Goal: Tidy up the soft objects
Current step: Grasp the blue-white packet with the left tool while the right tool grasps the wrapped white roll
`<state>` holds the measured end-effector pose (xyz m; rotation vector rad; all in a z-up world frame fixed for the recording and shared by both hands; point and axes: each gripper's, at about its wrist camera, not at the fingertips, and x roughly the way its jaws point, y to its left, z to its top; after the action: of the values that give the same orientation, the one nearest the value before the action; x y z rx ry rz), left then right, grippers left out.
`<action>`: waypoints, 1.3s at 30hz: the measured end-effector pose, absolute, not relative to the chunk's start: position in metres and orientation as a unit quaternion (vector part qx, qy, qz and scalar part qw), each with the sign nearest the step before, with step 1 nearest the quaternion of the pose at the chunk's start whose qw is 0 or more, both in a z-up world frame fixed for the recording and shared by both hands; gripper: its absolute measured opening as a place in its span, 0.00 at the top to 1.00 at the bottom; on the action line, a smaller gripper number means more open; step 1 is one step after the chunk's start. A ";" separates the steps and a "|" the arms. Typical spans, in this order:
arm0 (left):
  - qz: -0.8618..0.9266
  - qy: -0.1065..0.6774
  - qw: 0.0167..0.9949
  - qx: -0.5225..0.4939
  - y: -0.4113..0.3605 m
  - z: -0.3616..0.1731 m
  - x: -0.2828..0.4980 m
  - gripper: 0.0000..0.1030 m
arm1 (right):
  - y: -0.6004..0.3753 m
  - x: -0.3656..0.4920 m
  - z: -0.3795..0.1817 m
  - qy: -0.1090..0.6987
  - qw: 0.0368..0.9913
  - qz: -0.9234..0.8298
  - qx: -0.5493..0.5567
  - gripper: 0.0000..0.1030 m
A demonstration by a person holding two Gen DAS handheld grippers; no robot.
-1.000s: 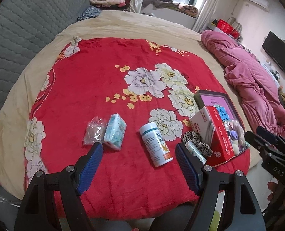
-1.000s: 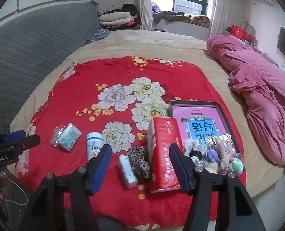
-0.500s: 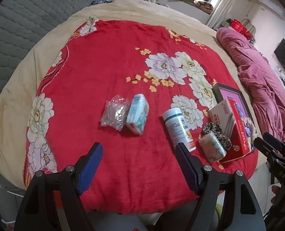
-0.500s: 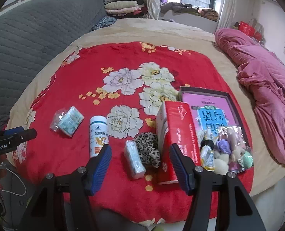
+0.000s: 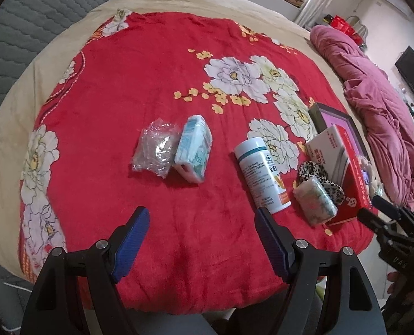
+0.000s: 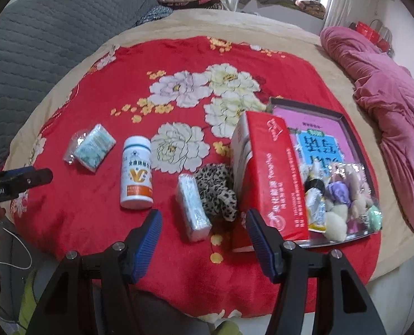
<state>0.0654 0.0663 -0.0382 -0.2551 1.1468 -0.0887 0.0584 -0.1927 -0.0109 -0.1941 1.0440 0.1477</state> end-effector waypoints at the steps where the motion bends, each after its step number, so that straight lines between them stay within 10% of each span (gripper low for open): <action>1: -0.043 0.541 0.831 -0.121 0.066 -0.039 0.067 0.24 | -0.191 0.059 -0.015 0.501 0.858 0.073 -0.093 0.40; 18: -0.052 0.550 0.824 -0.128 0.073 -0.063 0.106 0.24 | -0.179 0.084 -0.082 0.557 0.823 0.074 -0.083 0.40; 24: -0.050 0.554 0.822 -0.123 0.073 -0.072 0.125 0.24 | -0.167 0.083 -0.089 0.563 0.816 0.093 -0.091 0.62; 39: -0.071 0.564 0.817 -0.096 0.049 -0.091 0.163 0.32 | -0.186 0.098 -0.105 0.584 0.806 0.091 -0.040 0.73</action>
<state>0.1626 0.0495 -0.0906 -0.2043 1.2012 -0.1517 0.0982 -0.1862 -0.1050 -0.0858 1.2490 0.1953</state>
